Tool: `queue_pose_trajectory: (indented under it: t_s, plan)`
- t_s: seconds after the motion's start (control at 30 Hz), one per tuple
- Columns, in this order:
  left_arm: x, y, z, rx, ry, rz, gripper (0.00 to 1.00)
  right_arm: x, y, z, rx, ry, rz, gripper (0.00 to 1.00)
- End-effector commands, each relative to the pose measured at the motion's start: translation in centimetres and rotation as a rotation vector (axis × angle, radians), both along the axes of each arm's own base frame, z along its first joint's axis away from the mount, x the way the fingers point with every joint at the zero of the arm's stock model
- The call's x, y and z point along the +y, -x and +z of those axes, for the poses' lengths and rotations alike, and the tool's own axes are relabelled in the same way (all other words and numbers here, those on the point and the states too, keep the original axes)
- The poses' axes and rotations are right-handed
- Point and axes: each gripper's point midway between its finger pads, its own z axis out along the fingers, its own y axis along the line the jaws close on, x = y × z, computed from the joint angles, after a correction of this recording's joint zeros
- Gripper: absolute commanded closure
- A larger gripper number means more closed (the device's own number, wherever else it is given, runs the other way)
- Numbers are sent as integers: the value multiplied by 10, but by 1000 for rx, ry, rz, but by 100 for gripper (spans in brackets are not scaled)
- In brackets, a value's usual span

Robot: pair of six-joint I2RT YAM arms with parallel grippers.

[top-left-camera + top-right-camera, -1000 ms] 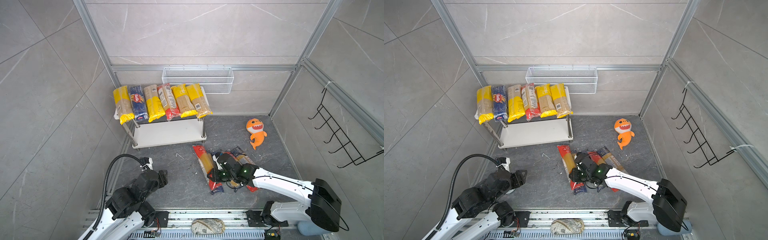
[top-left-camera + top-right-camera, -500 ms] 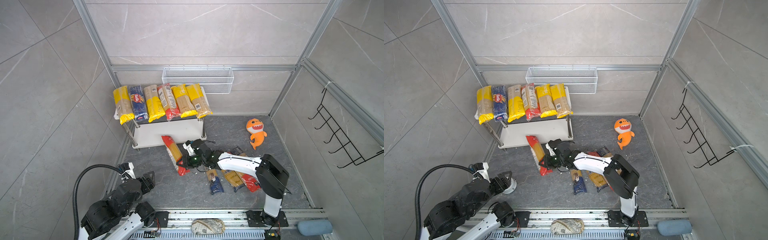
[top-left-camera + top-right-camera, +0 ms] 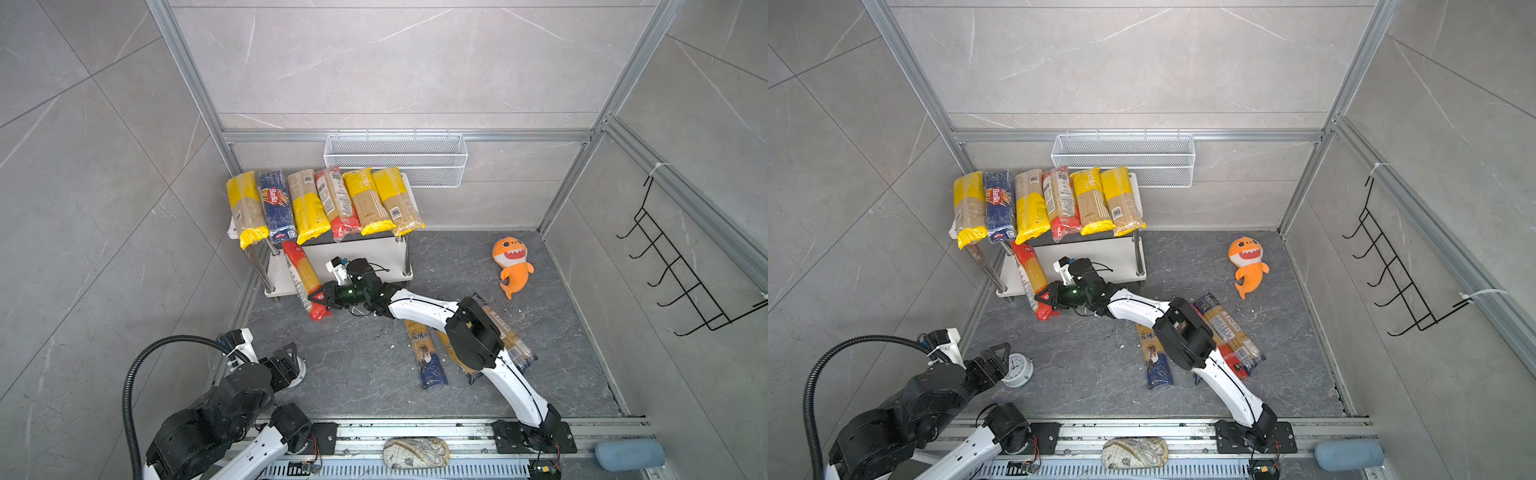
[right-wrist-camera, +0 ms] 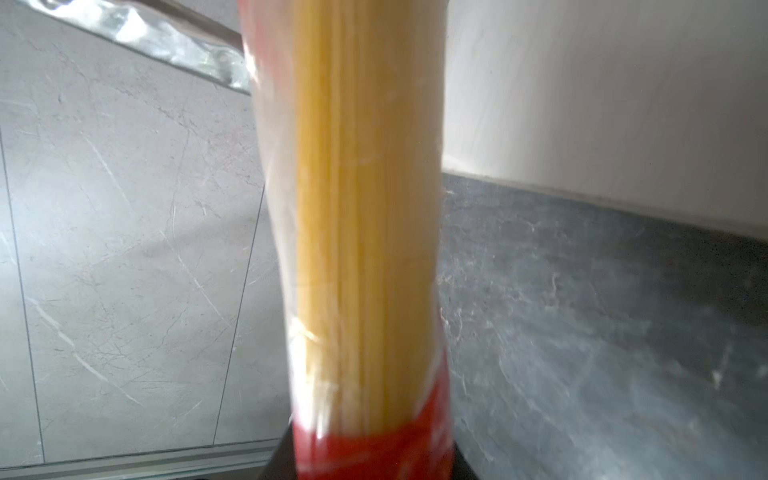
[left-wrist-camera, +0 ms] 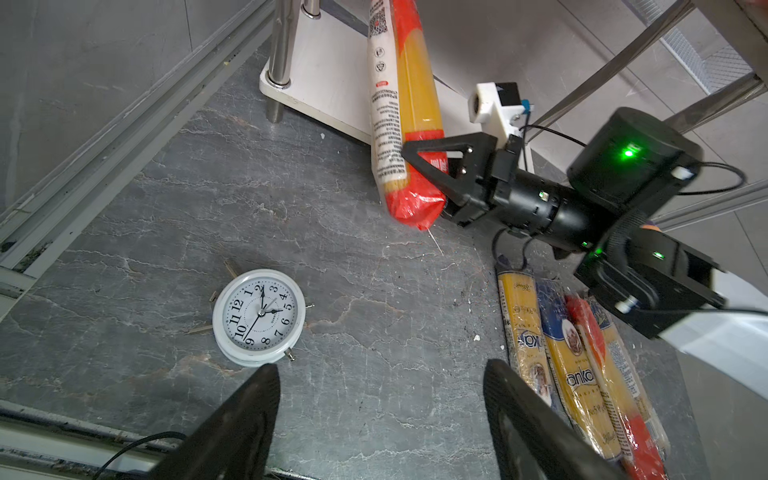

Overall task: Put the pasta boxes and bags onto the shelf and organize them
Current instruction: 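Carry the red-and-yellow pack to the lower shelf tier with the right gripper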

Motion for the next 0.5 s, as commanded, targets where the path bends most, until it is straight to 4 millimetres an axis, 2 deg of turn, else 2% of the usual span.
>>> queue_pose_trajectory:
  t_s: [0.0,0.17,0.3,0.47]
  plan:
    - [8,0,7,-4,-19,40,20,11,-31,69,-145,-202,-22,100]
    - [10,2,7,-5,-6,45,20,20,-58,71,-202,-173,-78,100]
    - [13,4,9,-11,-1,52,20,13,-79,70,-235,-148,-156,100]
    - [12,3,12,-13,-11,47,20,9,-87,61,-221,-101,-190,94]
